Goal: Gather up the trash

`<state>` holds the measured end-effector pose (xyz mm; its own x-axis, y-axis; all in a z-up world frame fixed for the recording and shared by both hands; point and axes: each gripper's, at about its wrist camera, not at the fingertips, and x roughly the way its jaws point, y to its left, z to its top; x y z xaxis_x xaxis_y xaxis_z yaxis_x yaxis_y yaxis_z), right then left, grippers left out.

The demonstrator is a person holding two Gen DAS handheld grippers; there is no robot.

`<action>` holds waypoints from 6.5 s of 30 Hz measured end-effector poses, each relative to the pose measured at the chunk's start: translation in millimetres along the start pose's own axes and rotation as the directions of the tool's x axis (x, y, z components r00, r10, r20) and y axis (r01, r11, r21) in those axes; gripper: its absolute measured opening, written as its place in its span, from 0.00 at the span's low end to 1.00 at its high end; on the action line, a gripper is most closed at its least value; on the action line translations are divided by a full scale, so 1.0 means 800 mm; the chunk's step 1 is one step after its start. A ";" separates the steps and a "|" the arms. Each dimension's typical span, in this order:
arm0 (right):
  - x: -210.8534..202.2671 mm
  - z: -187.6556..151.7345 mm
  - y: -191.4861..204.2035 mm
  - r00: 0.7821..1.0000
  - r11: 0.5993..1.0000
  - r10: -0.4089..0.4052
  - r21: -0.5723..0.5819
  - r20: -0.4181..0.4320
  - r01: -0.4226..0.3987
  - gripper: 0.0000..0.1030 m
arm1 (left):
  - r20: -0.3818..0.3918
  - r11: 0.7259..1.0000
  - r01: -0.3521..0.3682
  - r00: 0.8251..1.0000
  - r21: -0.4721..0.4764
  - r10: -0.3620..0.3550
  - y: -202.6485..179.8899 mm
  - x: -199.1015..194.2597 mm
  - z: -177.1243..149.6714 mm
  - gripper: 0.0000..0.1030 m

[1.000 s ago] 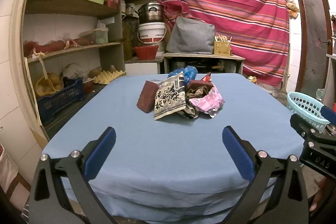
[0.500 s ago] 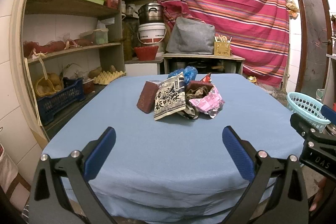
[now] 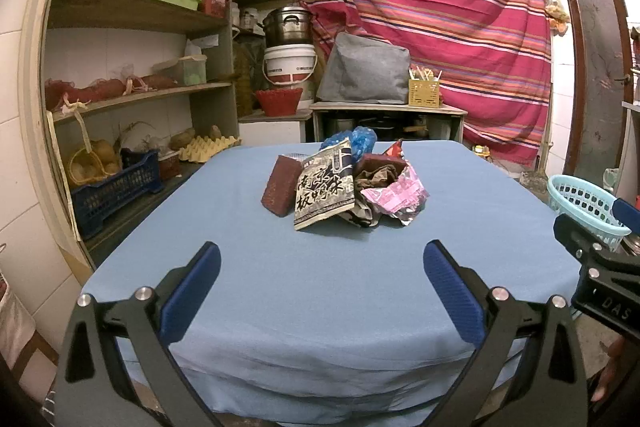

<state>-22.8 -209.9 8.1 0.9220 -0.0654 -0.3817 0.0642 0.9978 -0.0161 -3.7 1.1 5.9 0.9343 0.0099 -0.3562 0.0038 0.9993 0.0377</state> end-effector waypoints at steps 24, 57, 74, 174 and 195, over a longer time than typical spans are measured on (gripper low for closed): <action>0.000 -0.001 -0.003 1.000 1.000 0.002 0.001 0.000 -0.002 0.96 | 0.000 1.000 0.002 1.000 0.002 -0.002 0.001 0.000 0.000 0.96; 0.005 0.002 -0.021 1.000 0.999 -0.028 0.035 -0.007 0.028 0.96 | -0.033 1.000 0.001 0.999 -0.003 -0.001 0.011 0.009 -0.002 0.96; 0.031 0.030 -0.015 0.998 0.999 -0.050 0.017 -0.027 0.051 0.96 | -0.051 1.000 -0.027 0.998 -0.015 0.026 0.029 0.032 0.027 0.96; 0.302 0.090 0.157 0.884 0.938 0.280 -0.087 -0.373 -0.334 0.36 | -0.279 0.993 0.106 0.953 -0.043 -0.114 0.163 0.253 0.091 0.07; 0.272 0.120 0.060 0.919 0.956 0.286 0.020 -0.272 -0.292 0.35 | -0.499 0.997 0.050 0.864 -0.054 -0.070 0.142 0.325 0.032 0.71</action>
<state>217.7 -177.6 12.9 0.7616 0.2276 -0.6068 -0.1998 0.9732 0.1142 248.5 116.5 -58.1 0.6287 -0.0436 -0.7764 0.0311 0.9990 -0.0309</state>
